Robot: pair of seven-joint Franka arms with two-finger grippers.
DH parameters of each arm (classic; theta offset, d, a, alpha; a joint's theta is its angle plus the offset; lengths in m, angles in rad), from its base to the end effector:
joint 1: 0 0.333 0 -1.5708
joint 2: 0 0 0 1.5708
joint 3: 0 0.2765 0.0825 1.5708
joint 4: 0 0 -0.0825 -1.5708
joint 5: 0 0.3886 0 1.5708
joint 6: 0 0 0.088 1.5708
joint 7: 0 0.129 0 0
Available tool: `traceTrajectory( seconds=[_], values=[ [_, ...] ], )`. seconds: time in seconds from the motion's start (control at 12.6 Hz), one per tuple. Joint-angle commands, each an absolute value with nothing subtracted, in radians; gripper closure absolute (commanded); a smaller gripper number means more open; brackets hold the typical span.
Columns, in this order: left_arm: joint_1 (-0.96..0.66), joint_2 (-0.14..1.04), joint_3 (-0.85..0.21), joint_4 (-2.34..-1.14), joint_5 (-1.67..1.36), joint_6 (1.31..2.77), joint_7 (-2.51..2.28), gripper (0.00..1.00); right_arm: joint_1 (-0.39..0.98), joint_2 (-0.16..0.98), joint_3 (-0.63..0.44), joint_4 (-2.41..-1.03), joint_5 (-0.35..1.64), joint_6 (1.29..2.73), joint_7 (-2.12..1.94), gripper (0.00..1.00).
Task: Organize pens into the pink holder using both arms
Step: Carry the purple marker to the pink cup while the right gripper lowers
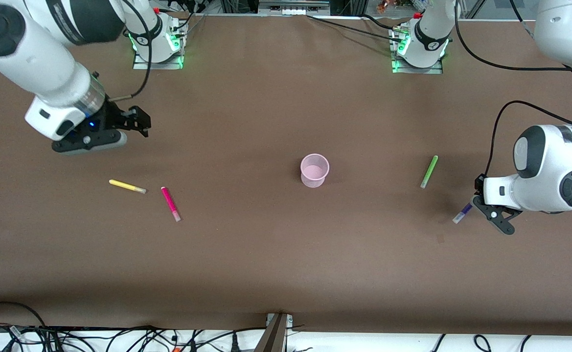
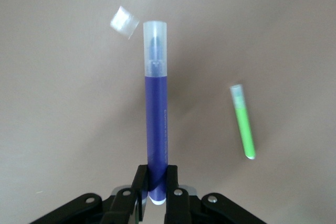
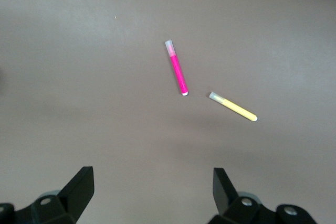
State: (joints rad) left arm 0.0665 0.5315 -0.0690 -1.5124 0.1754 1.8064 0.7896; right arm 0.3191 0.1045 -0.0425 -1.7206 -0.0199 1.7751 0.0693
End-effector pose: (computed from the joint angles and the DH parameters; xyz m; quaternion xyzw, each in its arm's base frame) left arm 0.6506 0.0211 0.2813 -0.9033 0.4077 0.1330 0.0144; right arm 0.5672 0.1594 0.4483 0.9940 0.1057 -0.0225 0.0160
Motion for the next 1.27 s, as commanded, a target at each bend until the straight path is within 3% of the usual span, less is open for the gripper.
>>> traceTrajectory(
  seconds=[0.0, 0.16, 0.63, 1.19],
  values=[
    [-0.093, 0.548, -0.057, -1.349, 0.280, 1.611, 0.781, 1.00, 0.314, 0.188, -0.046, -1.697, -0.022, 1.781, 0.007, 0.00],
    [-0.187, 0.546, -0.046, -1.312, 0.313, 1.548, 0.764, 1.00, 0.322, 0.198, -0.048, -1.698, -0.021, 1.801, -0.040, 0.00],
    [-0.550, 0.566, -0.046, -1.258, 0.581, 1.379, 0.626, 1.00, 0.295, 0.376, -0.048, -1.710, 0.000, 1.913, -0.257, 0.00],
    [-0.848, 0.673, -0.044, -1.258, 0.782, 1.333, 0.510, 1.00, 0.247, 0.512, -0.048, -1.753, 0.002, 2.140, -0.463, 0.03]
  ],
)
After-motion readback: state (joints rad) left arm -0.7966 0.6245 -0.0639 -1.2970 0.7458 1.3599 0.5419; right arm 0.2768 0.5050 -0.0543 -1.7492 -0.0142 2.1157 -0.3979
